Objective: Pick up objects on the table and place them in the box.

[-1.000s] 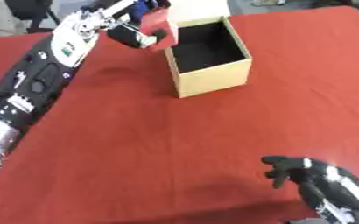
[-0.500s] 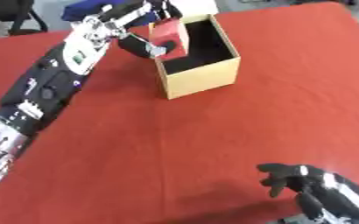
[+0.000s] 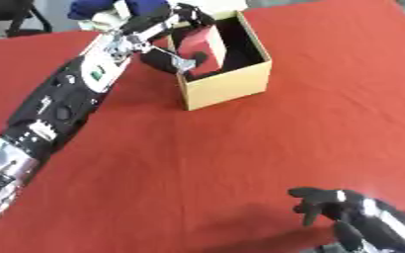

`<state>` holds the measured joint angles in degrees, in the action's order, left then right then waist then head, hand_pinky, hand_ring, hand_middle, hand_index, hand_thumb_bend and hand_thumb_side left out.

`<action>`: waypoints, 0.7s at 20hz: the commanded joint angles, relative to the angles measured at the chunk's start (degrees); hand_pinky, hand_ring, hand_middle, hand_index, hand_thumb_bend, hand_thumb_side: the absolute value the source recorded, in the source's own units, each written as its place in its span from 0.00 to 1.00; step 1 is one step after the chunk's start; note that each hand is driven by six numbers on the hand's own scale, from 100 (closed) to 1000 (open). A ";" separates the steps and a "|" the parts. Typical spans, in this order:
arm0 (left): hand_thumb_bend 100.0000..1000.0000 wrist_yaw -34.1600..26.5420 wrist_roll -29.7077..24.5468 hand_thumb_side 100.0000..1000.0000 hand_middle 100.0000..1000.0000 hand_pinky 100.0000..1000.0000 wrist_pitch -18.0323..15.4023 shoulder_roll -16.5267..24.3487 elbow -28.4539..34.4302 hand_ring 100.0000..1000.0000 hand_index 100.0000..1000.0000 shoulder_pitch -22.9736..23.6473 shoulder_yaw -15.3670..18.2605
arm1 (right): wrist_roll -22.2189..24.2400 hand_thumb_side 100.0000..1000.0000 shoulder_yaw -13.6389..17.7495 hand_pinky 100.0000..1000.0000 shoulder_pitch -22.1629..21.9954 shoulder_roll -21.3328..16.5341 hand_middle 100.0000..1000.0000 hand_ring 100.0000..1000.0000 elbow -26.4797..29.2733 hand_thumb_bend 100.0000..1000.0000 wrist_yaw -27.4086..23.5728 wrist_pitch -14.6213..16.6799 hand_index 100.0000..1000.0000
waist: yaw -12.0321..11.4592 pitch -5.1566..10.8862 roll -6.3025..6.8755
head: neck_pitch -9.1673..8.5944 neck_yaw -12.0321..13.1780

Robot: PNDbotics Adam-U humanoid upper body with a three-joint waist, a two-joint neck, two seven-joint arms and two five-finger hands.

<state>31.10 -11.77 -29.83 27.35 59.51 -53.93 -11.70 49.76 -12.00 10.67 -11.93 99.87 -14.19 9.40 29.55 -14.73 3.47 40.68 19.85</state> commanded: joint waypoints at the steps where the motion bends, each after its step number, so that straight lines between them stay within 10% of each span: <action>1: 0.18 -1.28 -0.08 0.58 0.78 1.00 -0.64 0.71 2.37 0.74 0.90 -0.55 -0.13 | -0.11 0.51 0.43 0.82 0.46 -0.41 0.52 0.92 1.00 0.00 0.21 -0.14 0.79 | -0.59 1.26 -0.42 | -0.35 -0.30; 14: 0.08 -9.61 -2.30 0.62 0.78 1.00 0.36 1.65 10.07 0.75 0.90 3.33 -1.14 | -0.52 0.51 0.89 0.82 0.04 -0.58 0.52 0.92 0.75 0.00 0.10 -0.73 0.79 | -4.23 2.49 -0.37 | 0.17 -1.31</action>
<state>23.06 -13.98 -29.70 27.30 67.36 -49.79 -12.86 49.42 -11.61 10.53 -11.93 99.86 -14.19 8.86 25.19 -13.31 3.37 40.77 18.82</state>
